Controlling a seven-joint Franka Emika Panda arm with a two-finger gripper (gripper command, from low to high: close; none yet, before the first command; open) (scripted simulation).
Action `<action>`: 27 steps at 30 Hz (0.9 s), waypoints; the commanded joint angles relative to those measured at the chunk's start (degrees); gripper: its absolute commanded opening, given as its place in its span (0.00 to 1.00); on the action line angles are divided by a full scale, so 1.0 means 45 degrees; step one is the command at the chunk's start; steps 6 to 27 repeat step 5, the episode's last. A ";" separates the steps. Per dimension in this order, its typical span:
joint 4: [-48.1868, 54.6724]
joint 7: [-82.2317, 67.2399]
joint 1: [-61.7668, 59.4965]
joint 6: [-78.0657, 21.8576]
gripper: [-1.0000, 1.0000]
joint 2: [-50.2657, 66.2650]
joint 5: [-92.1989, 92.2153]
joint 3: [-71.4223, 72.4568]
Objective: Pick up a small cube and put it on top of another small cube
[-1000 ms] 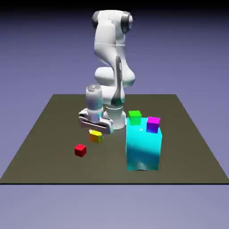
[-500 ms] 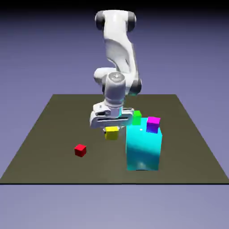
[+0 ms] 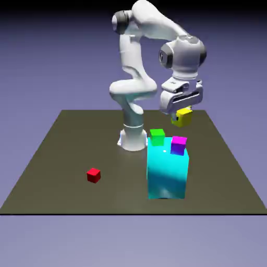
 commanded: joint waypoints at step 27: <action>-0.0116 0.0026 0.0000 0.0181 1.00 0.0061 -0.0047 0.0005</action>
